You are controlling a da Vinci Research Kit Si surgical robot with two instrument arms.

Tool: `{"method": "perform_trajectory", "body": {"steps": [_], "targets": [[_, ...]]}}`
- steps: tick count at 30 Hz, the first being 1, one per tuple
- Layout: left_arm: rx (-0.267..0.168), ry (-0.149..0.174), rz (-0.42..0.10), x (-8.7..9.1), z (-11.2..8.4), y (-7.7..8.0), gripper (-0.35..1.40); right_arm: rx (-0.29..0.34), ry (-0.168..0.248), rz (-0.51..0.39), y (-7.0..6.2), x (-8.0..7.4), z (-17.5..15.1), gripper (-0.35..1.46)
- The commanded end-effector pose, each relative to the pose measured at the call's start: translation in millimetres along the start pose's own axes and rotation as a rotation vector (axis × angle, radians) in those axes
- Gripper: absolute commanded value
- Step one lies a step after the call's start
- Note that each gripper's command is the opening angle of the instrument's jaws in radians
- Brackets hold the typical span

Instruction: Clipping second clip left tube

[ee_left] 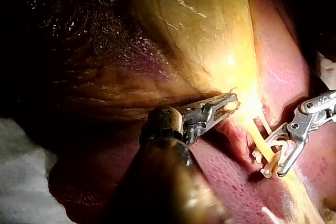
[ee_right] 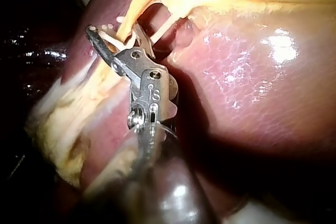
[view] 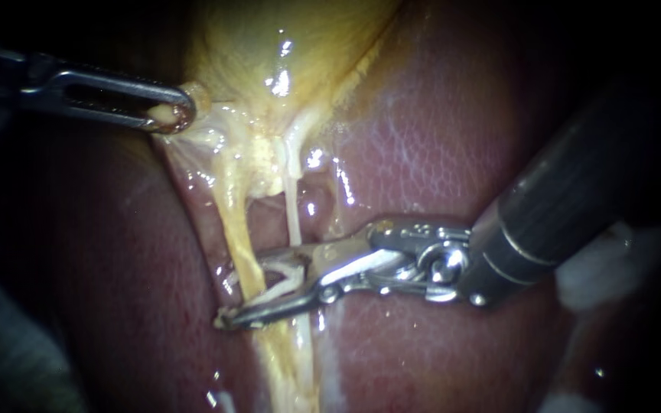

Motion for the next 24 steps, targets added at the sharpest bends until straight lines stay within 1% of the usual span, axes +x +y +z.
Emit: {"method": "perform_trajectory", "body": {"steps": [1,9,11,17,21,24], "targets": [[0.0,0.0,0.0,0.0,0.0,0.0,-0.35,0.005,0.005,0.0,-0.1,0.1,0.2,0.49],[0.0,0.0,0.0,0.0,0.0,0.0,-0.35,0.032,0.047,0.003,-0.8,0.4,0.9,0.49],[0.0,0.0,0.0,0.0,0.0,0.0,-0.35,0.036,0.052,0.003,-1.1,0.5,0.9,0.49],[0.0,0.0,0.0,0.0,0.0,0.0,-0.35,0.054,0.071,0.002,-2.4,0.8,1.2,0.49],[0.0,0.0,0.0,0.0,0.0,0.0,-0.35,0.075,0.1,0.003,-3.7,1.5,1.4,0.48],[0.0,0.0,0.0,0.0,0.0,0.0,-0.35,0.095,0.112,0.004,-4.3,2.1,1.3,0.47]]}}
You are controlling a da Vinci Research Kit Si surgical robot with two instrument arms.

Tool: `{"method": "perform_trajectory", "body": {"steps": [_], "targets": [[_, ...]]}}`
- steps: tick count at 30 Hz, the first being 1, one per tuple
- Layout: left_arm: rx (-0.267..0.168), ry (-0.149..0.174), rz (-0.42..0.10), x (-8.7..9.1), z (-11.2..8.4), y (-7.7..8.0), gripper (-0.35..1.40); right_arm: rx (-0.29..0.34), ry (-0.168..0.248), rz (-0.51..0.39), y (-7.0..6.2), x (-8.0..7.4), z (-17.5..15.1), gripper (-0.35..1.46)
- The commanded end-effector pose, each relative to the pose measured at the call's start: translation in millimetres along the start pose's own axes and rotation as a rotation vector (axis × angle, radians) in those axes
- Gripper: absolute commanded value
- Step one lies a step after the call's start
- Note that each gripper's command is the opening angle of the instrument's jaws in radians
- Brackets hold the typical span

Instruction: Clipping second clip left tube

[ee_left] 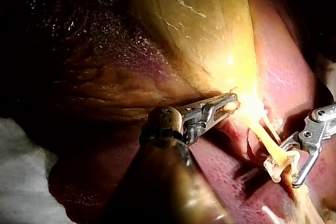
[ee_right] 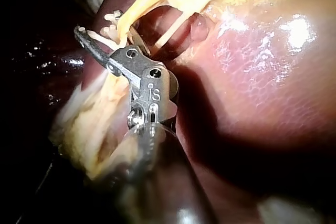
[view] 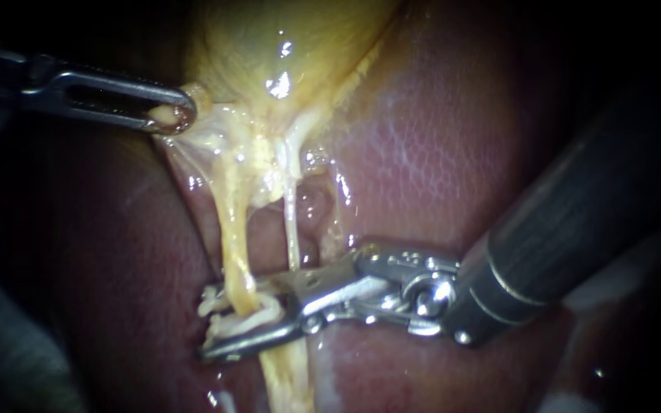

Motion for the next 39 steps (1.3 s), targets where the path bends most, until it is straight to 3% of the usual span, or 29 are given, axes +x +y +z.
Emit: {"method": "perform_trajectory", "body": {"steps": [1,9,27,32,39], "targets": [[0.0,0.0,0.0,0.0,0.0,0.0,-0.35,0.007,0.001,0.0,-0.2,0.2,0.0,0.46],[0.0,0.0,0.0,0.0,0.0,0.0,-0.35,0.037,-0.011,0.029,-0.7,0.9,-0.1,0.37],[0.0,0.0,0.0,0.0,0.0,0.0,-0.35,0.042,-0.012,0.077,-1.2,0.9,-1.2,-0.35],[0.0,0.0,0.0,0.0,0.0,0.0,-0.35,0.041,-0.013,0.172,-1.2,0.7,-1.6,-0.35],[0.0,0.0,0.0,0.0,0.0,0.0,-0.35,0.042,-0.016,0.169,-1.2,0.3,-1.6,-0.35]]}}
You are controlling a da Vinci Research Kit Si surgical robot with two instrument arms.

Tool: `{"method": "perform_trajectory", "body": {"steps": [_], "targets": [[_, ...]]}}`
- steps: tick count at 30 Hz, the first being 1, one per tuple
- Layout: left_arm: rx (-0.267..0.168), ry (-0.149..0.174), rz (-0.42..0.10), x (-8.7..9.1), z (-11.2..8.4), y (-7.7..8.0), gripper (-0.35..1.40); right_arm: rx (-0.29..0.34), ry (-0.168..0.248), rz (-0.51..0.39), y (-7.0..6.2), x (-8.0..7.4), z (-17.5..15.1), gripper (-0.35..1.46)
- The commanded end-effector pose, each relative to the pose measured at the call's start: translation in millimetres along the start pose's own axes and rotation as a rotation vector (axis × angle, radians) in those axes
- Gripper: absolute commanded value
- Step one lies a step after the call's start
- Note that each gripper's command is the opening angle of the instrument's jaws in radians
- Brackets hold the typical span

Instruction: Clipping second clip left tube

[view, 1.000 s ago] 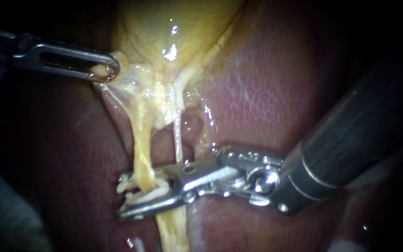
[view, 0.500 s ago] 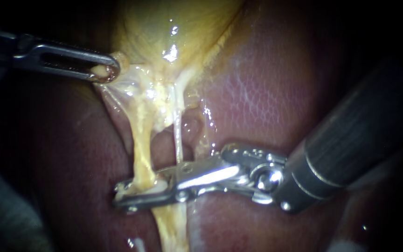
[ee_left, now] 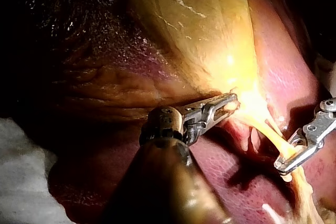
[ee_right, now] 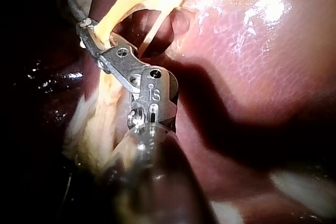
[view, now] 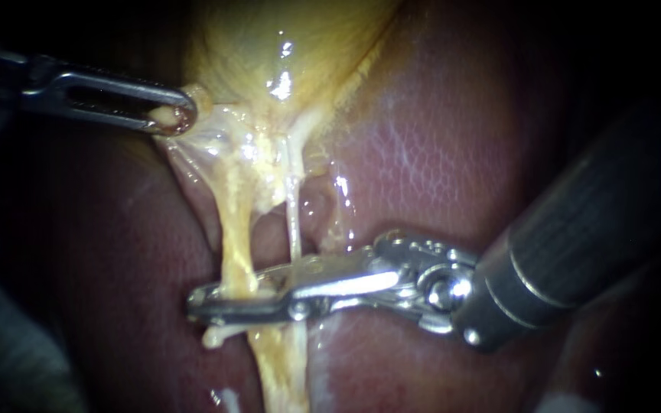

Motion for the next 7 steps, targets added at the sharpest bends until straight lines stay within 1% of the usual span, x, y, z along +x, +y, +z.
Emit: {"method": "perform_trajectory", "body": {"steps": [1,7], "targets": [[0.0,0.0,0.0,0.0,0.0,0.0,-0.35,0.001,-0.001,0.0,0.1,-0.1,0.1,-0.35],[-0.001,0.0,0.0,0.1,0.0,-0.1,-0.35,0.001,-0.002,-0.001,0.1,-0.3,0.1,-0.35]]}}
